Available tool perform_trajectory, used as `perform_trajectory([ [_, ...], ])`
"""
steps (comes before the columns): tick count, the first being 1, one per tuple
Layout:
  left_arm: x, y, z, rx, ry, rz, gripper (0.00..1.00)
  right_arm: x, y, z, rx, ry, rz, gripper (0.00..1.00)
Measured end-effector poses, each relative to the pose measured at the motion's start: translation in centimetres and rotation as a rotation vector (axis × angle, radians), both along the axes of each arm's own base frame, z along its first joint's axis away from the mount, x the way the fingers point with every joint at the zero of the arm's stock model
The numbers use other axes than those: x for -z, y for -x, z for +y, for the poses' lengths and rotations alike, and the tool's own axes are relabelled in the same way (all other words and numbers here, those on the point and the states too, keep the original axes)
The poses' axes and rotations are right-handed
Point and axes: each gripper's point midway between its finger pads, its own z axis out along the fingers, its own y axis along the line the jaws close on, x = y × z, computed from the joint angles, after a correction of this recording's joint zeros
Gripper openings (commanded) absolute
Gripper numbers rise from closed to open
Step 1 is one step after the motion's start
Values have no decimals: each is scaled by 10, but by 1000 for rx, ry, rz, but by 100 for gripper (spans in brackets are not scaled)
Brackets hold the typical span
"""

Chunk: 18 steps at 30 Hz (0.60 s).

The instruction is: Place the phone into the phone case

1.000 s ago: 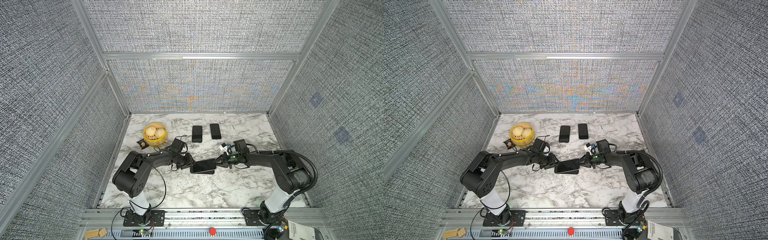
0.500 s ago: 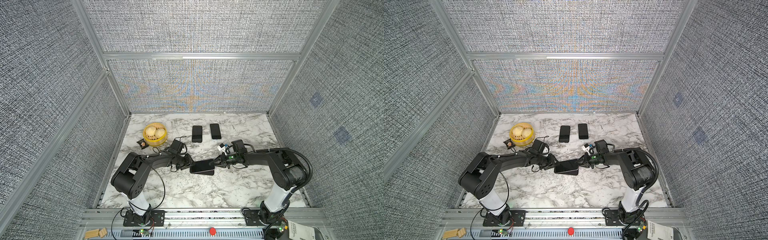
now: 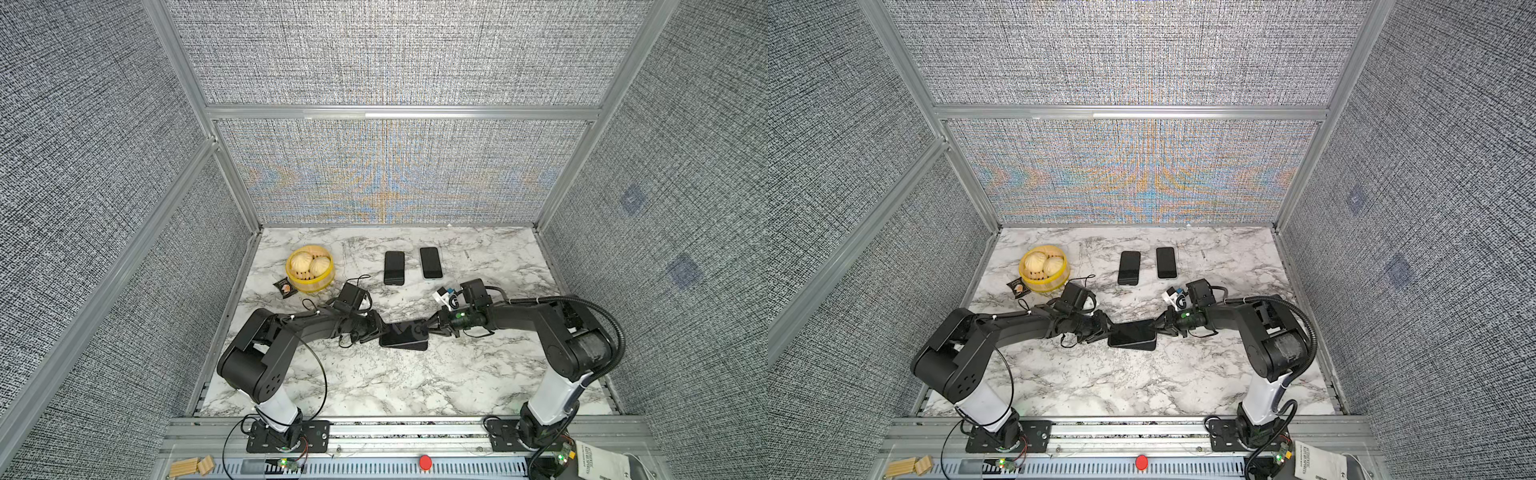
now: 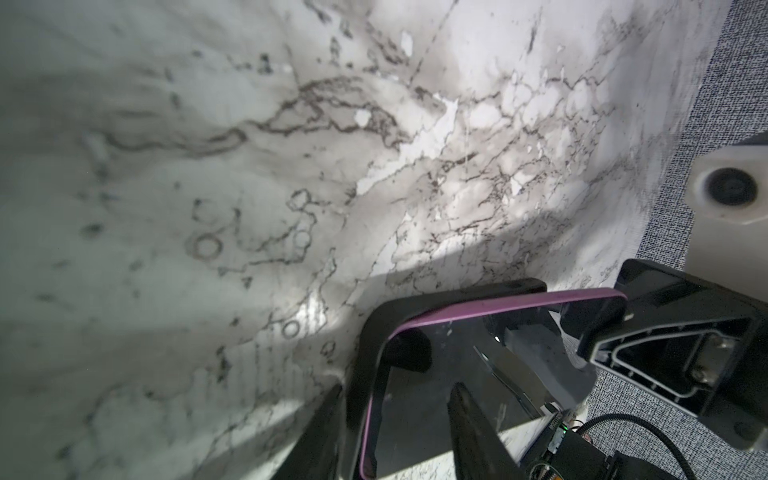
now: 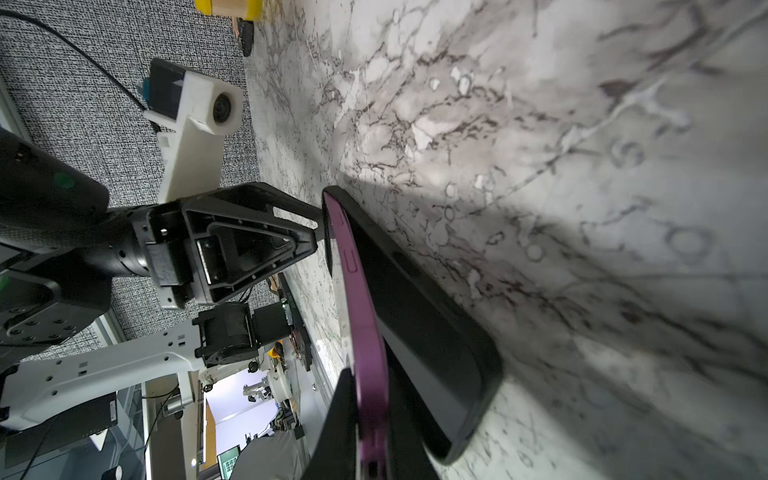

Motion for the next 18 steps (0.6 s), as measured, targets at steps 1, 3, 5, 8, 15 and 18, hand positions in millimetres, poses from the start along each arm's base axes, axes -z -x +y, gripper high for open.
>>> perform_trajectory([
  [1,0,0,0,-3,5,0,44,1,0,0,0,9,-1,13],
  [3,0,0,-1,-6,12,2,44,4,2,0,3,30,5,14],
  [5,0,0,-1,-11,16,3,44,6,2,0,5,50,3,16],
  [8,0,0,-1,-13,21,-3,44,11,3,0,4,83,5,19],
  [15,-1,1,0,-15,27,-9,44,19,7,-4,-10,167,11,27],
  [18,-1,1,0,-15,27,-10,44,18,8,-5,-20,208,-4,31],
])
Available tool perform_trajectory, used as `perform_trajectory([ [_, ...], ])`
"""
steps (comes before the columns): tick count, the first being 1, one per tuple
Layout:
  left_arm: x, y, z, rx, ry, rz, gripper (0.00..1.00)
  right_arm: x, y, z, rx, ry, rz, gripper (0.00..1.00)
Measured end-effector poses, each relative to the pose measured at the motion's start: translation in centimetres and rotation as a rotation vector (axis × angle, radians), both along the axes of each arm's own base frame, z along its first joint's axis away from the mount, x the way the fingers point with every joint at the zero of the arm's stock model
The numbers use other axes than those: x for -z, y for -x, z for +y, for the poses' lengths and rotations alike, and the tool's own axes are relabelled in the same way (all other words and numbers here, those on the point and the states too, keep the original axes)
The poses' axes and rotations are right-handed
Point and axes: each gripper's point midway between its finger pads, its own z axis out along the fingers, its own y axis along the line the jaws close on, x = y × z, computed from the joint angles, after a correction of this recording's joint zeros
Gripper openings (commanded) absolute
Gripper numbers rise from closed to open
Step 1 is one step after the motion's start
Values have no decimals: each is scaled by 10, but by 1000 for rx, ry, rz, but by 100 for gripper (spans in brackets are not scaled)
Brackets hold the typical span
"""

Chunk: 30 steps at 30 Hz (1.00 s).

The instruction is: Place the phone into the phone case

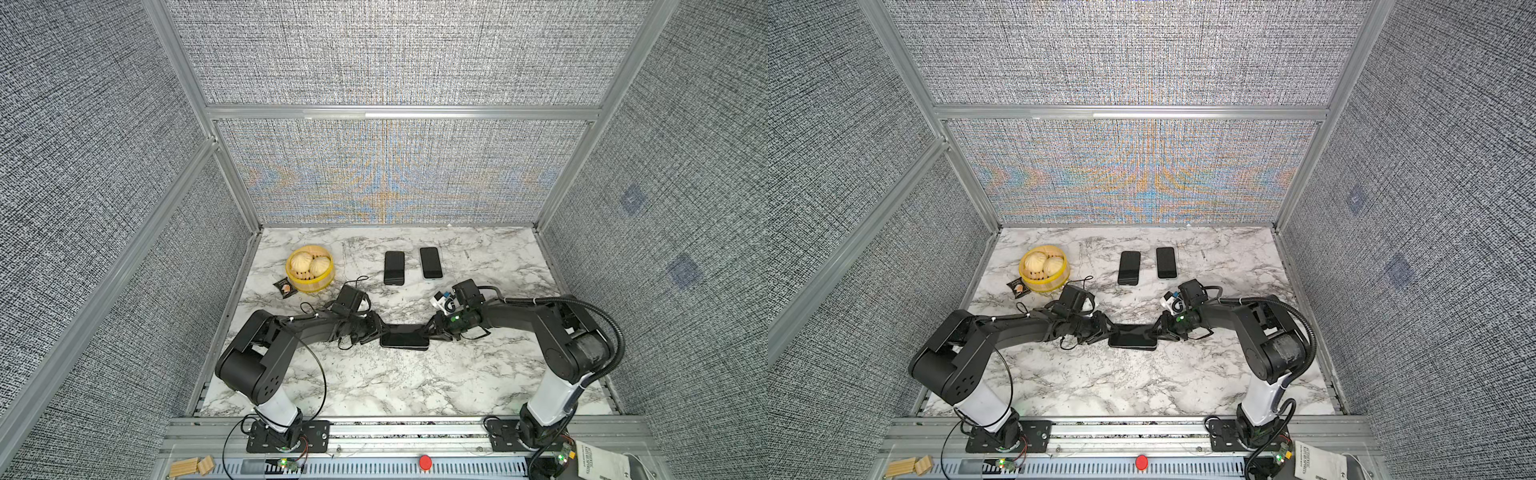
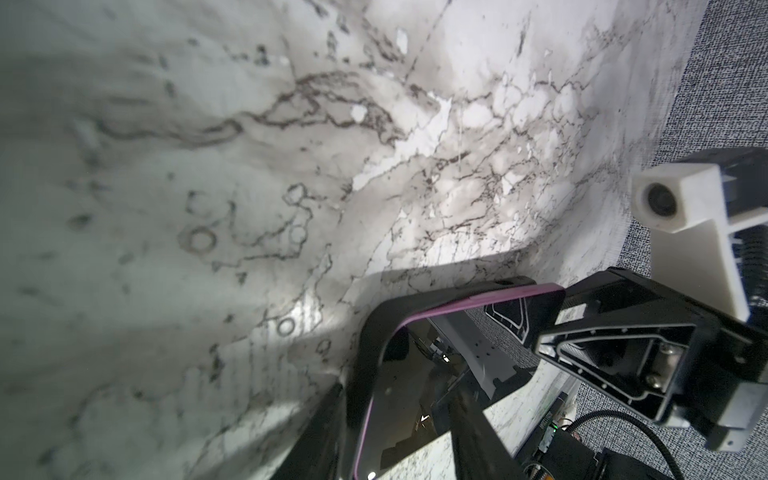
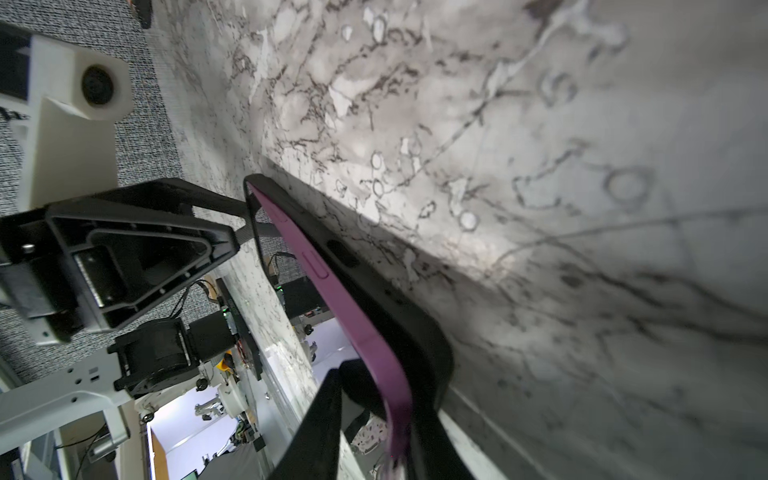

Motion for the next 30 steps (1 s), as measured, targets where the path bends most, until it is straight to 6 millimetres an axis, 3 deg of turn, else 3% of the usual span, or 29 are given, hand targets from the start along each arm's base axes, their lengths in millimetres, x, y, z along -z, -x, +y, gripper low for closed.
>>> perform_trajectory([
  [9,0,2,1,6,-11,10,44,-8,2,-13,-40,148,-52,55],
  [30,-8,6,-5,111,-15,13,49,-17,1,-26,-133,389,-136,68],
])
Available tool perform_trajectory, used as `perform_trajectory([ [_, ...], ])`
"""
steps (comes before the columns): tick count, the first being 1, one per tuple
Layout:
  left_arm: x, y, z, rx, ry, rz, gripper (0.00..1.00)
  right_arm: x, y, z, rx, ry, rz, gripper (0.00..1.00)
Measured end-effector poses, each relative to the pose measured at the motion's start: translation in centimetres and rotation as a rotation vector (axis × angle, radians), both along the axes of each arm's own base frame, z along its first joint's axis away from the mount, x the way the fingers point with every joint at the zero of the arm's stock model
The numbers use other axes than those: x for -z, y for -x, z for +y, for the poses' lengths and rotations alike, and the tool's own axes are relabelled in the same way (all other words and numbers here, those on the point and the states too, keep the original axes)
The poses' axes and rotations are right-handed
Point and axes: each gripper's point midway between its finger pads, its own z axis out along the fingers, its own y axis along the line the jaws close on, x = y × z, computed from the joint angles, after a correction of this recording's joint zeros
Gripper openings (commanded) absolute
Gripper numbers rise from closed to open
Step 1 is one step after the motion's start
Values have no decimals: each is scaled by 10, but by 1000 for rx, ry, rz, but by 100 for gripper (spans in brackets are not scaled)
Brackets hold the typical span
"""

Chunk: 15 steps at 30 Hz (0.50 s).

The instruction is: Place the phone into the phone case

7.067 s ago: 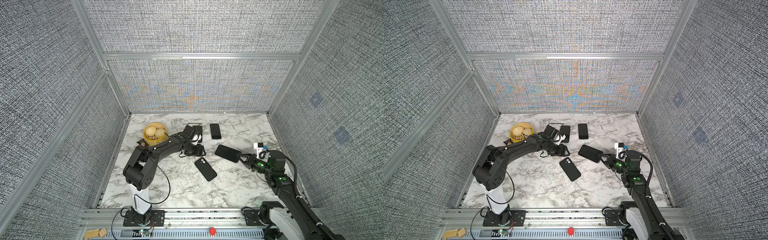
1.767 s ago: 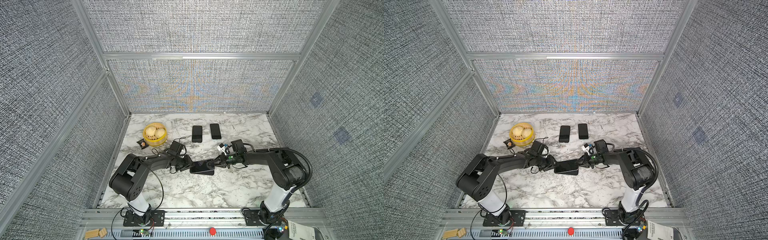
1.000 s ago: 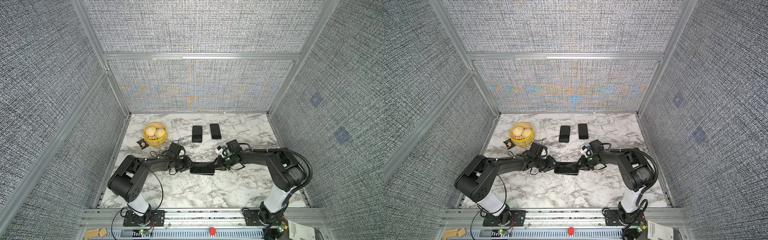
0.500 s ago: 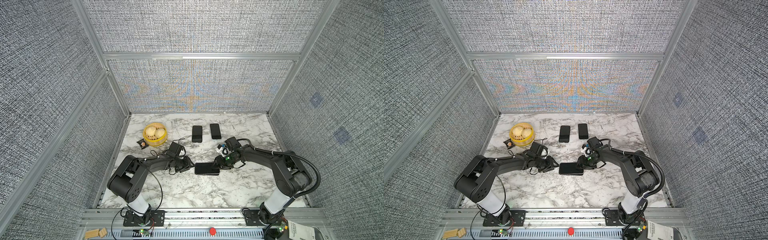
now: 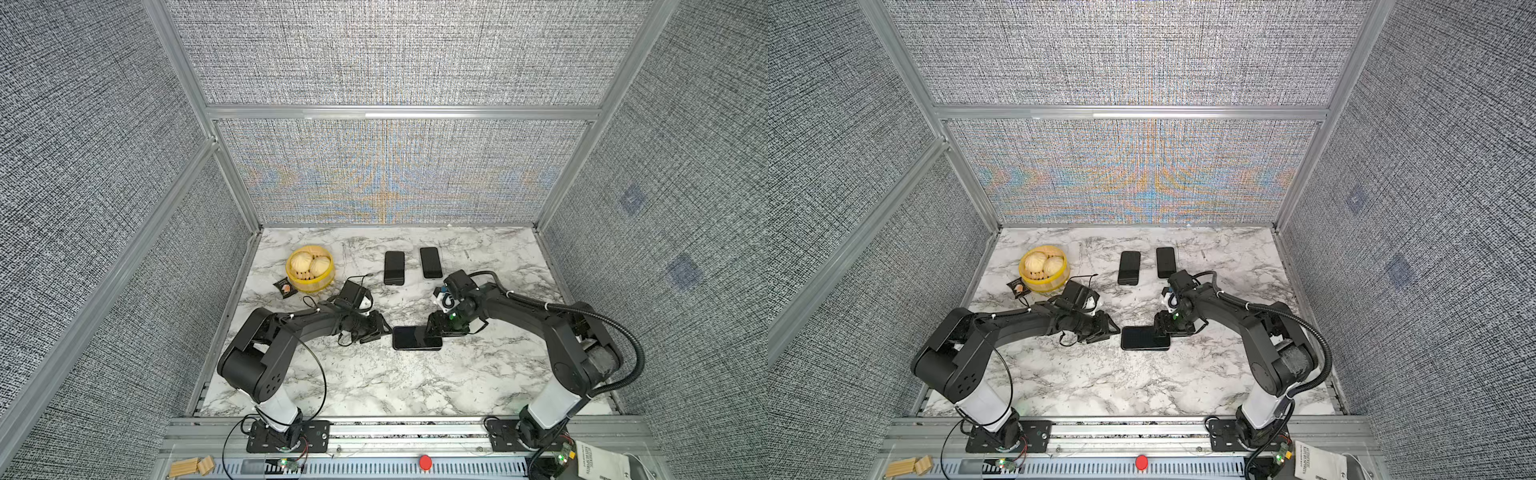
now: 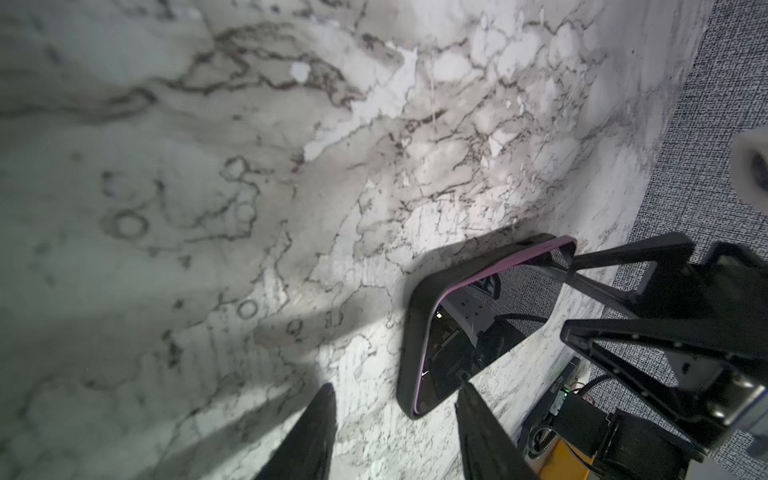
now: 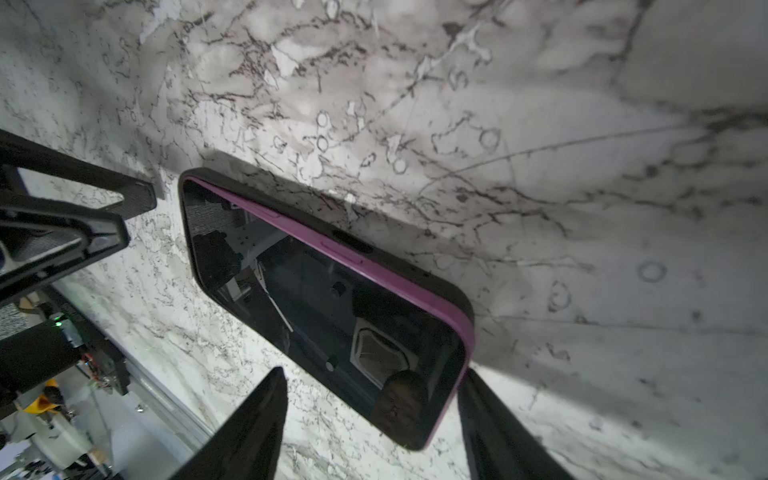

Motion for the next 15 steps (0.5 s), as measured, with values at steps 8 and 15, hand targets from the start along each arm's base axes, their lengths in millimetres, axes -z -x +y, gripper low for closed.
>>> perform_trajectory([
  [8,-2,5,-3,39,18,1,49,-7,6,-16,-5,108,-65,62],
  [15,-2,16,-8,79,30,23,48,2,31,-32,58,117,-46,46],
])
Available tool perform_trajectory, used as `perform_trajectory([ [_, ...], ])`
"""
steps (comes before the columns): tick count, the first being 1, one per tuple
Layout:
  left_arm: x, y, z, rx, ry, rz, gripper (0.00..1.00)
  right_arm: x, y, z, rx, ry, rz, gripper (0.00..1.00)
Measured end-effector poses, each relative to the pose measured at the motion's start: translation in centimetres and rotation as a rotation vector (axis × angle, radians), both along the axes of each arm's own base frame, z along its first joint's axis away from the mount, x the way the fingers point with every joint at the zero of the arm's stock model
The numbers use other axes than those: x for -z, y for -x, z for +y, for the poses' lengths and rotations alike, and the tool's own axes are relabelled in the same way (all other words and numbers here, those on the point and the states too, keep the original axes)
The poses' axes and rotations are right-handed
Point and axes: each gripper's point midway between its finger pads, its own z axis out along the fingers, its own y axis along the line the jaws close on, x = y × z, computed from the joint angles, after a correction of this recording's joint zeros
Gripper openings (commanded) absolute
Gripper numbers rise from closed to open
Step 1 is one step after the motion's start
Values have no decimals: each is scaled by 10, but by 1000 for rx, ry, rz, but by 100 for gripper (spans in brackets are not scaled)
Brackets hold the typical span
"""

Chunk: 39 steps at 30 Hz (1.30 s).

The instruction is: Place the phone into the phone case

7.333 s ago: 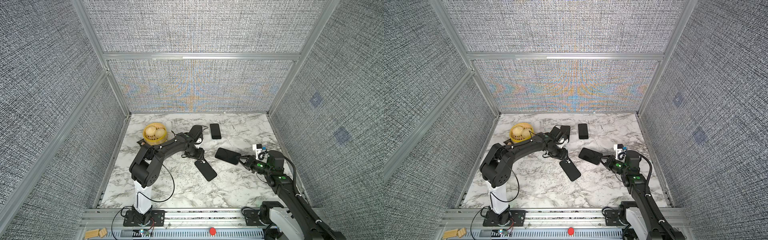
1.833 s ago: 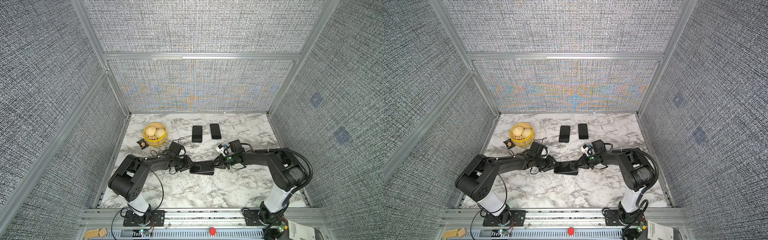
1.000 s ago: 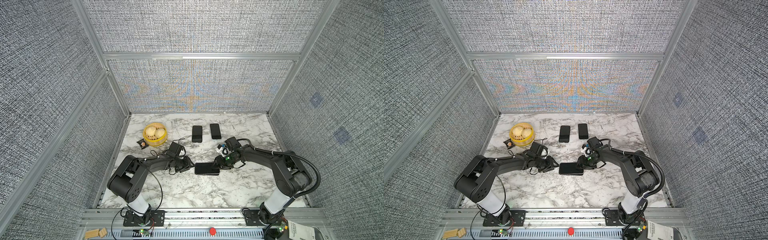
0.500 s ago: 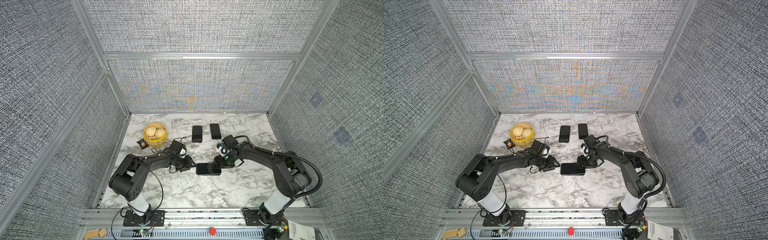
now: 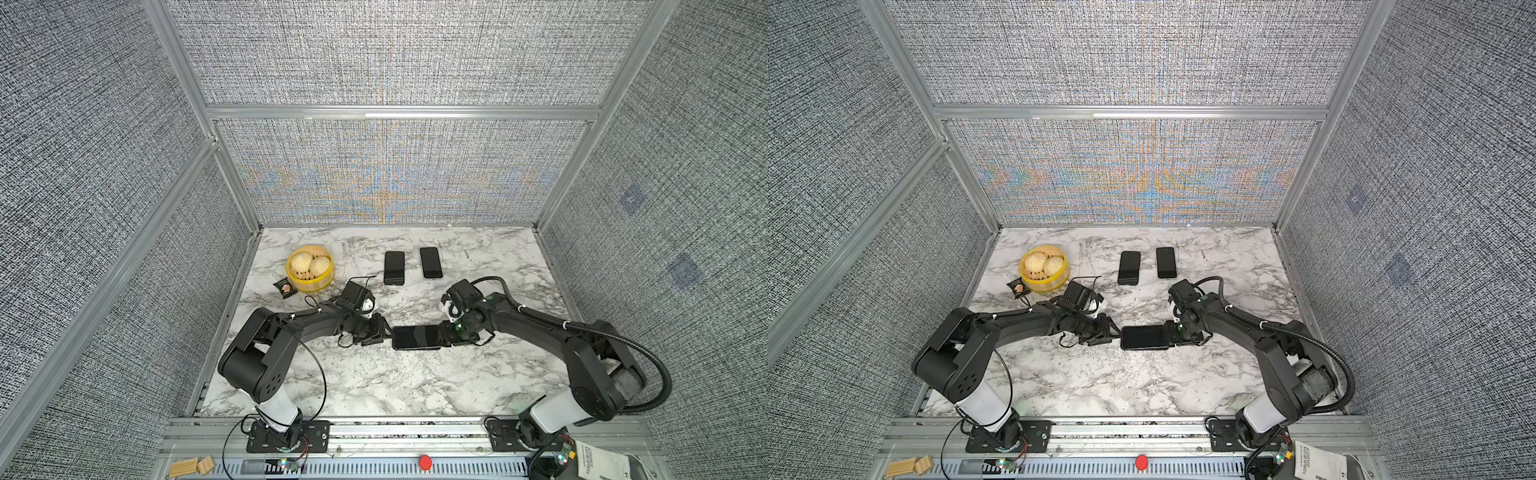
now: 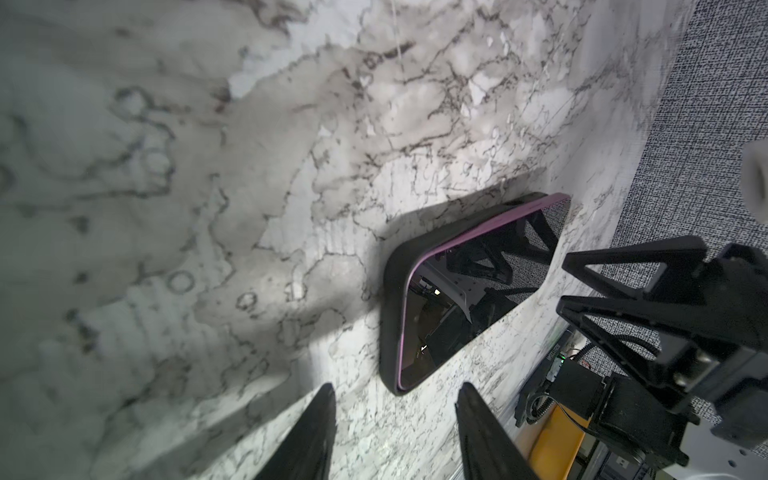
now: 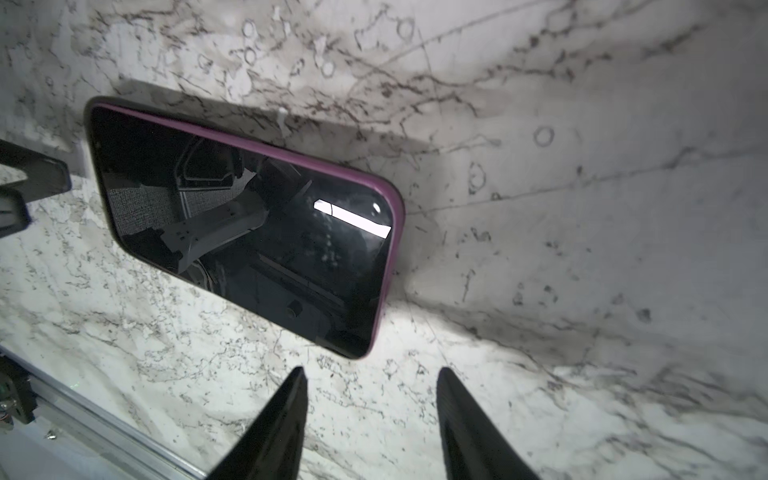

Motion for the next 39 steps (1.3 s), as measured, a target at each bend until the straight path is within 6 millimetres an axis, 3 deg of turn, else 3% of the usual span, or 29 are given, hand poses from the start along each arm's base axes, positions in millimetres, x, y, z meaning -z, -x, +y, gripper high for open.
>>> perform_trajectory([
  [21,9,7,-8,15,16,34,42,10,-3,17,30,-90,11,13],
  [39,10,6,-11,18,24,36,40,16,-1,24,37,-107,27,8],
])
